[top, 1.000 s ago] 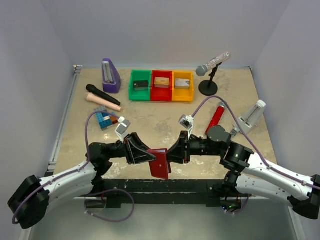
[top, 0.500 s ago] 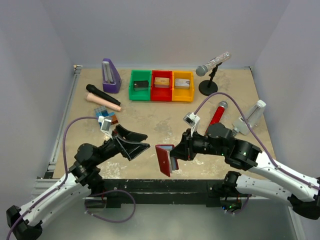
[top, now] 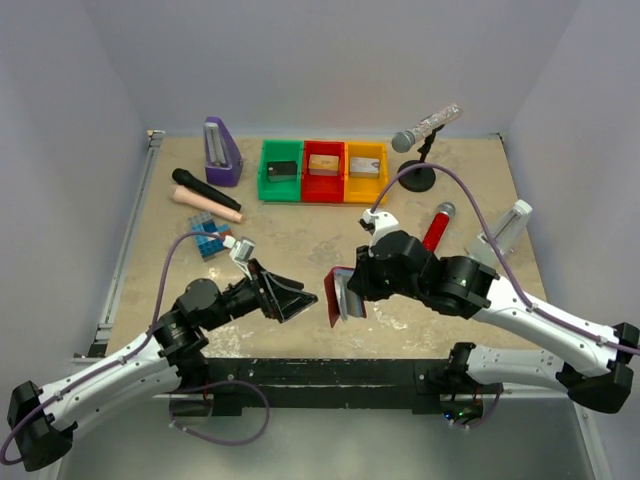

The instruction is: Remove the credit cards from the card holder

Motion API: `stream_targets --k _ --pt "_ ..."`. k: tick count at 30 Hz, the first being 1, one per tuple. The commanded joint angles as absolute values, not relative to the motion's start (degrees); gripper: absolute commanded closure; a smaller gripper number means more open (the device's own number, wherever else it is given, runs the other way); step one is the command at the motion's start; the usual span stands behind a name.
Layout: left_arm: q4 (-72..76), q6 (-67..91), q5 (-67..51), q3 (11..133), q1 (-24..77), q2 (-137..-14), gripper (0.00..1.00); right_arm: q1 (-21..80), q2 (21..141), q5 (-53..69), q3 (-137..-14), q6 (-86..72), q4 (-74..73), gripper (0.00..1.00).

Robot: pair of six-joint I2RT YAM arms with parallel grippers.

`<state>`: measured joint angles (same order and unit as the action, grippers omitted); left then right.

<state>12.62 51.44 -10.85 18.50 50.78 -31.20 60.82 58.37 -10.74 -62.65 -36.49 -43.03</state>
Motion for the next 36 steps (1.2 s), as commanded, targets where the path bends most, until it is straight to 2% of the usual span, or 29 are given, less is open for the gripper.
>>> stream_targets --k 1,11,28,36 --pt "11.5 50.4 -6.4 21.0 51.2 -32.2 0.00 61.2 59.8 -18.1 -66.4 -39.6 -45.0 1.00" --pt "19.4 53.0 -7.8 20.5 53.4 -39.3 0.00 62.0 65.3 -16.0 -69.3 -42.9 -45.3 1.00" --pt "12.4 51.2 -1.9 24.9 56.0 -43.9 0.01 65.6 70.9 -18.0 -73.7 -44.2 -47.7 1.00" --pt "6.8 49.7 1.8 26.5 56.8 -44.1 0.33 66.3 70.8 -18.6 -74.1 -44.3 -48.3 1.00"
